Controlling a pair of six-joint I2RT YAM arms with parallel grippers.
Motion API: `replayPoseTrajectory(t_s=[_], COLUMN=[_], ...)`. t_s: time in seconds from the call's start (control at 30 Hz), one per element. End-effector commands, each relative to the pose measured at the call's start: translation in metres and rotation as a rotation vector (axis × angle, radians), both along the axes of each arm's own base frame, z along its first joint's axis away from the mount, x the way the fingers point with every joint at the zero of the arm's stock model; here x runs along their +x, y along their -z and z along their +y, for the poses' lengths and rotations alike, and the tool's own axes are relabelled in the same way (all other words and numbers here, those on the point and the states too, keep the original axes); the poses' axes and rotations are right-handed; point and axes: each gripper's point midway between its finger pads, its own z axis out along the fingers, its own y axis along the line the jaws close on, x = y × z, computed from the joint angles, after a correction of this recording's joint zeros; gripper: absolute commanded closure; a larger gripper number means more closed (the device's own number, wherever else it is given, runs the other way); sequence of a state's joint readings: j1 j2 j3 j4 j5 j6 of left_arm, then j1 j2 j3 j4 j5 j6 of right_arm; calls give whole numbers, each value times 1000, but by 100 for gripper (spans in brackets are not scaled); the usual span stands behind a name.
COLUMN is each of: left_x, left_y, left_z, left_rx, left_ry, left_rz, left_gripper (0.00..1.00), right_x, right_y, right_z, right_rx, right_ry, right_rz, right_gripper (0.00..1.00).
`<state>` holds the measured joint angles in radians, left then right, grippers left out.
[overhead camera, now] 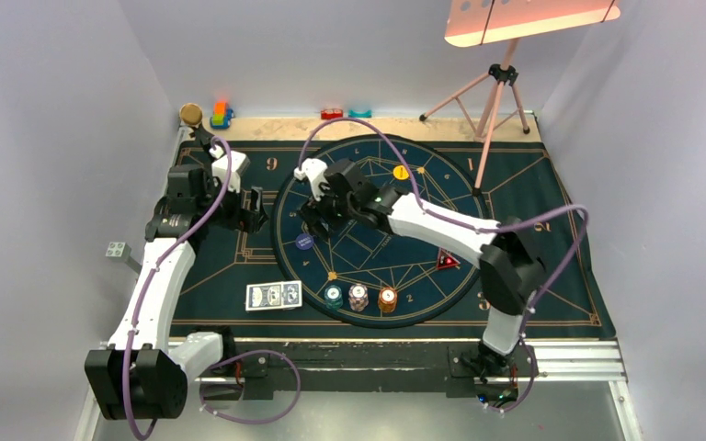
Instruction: Distribute texas hold em gaming equipment
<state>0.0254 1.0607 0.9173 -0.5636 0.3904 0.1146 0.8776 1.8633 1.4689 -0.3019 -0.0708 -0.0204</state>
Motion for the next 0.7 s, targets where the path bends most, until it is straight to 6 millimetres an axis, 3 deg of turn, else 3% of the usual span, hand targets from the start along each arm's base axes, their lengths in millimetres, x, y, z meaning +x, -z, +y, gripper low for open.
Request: replayPoseTrajectory(t_s=[0.0,0.13,0.33,0.67], left_x=[0,1,2,2], left_y=[-8,-8,-7,-6], left_z=[-1,0,1,3], left_rx=[-13,-12,-10,-7], left_ry=[7,2,-9,-19], left_rz=[-35,-35,-30,-25], left_gripper=[0,0,0,0], right_x=[-67,-106,-140,-148], right_y=[-7,16,36,73], right_z=[-9,-20,-16,-21], right_rx=[-33,-96,-120,-201], right_ry=[-161,-209,-287,-300], right_rz=[52,85,116,132], right_gripper=[19,17,16,17])
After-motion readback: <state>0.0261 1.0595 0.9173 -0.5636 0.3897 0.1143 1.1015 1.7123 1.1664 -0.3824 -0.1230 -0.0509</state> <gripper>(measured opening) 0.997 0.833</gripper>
